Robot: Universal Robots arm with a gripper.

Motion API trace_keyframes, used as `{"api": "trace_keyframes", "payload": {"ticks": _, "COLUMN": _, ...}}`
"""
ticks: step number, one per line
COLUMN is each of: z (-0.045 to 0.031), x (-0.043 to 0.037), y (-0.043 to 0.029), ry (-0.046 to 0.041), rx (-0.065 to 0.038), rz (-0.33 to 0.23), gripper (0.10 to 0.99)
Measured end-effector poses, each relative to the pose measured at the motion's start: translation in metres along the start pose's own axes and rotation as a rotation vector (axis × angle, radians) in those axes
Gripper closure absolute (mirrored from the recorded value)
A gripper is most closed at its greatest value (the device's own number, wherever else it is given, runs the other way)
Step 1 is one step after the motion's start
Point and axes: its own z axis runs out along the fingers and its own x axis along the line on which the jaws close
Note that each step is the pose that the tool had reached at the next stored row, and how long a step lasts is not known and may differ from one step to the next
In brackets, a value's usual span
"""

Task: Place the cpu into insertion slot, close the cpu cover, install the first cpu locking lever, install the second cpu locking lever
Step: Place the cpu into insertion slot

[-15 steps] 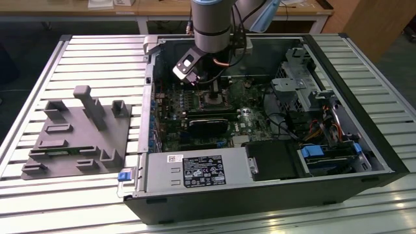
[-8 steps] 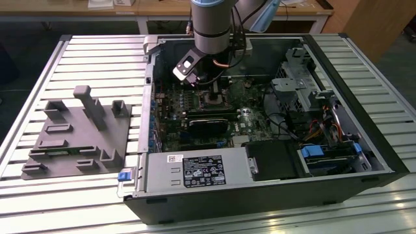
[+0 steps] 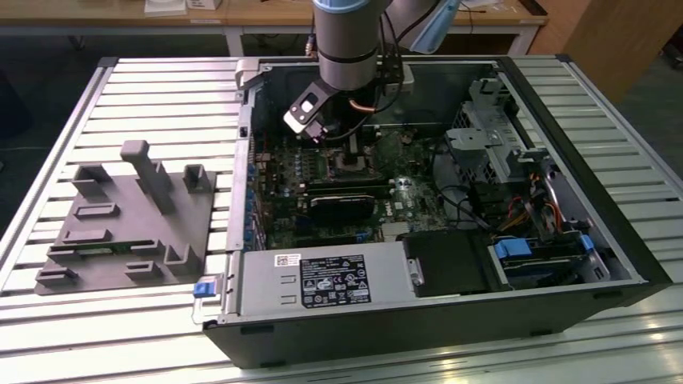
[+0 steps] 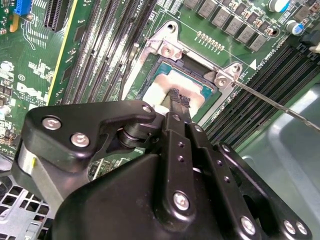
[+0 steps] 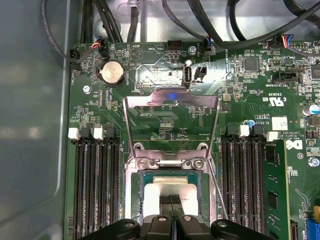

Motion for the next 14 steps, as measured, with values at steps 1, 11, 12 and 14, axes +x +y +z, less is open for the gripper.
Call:
{"api": "trace_keyframes", "payload": {"ticks": 1, "z": 0.0, "x": 0.0, "y": 0.0, "ry": 0.0, "rx": 0.0, "rz": 0.0, "gripper": 0.98}}
{"api": "trace_keyframes", "payload": {"ticks": 11, "z": 0.0016, "x": 0.0, "y": -0.0001, "ry": 0.0002, "rx": 0.0, "rz": 0.0, "gripper": 0.98}}
{"api": "trace_keyframes", "payload": {"ticks": 12, "z": 0.0015, "x": 0.0, "y": -0.0001, "ry": 0.0003, "rx": 0.0, "rz": 0.0, "gripper": 0.98}}
{"api": "trace_keyframes", "payload": {"ticks": 14, "z": 0.0008, "x": 0.0001, "y": 0.0, "ry": 0.001, "rx": -0.001, "rz": 0.0, "gripper": 0.98}}
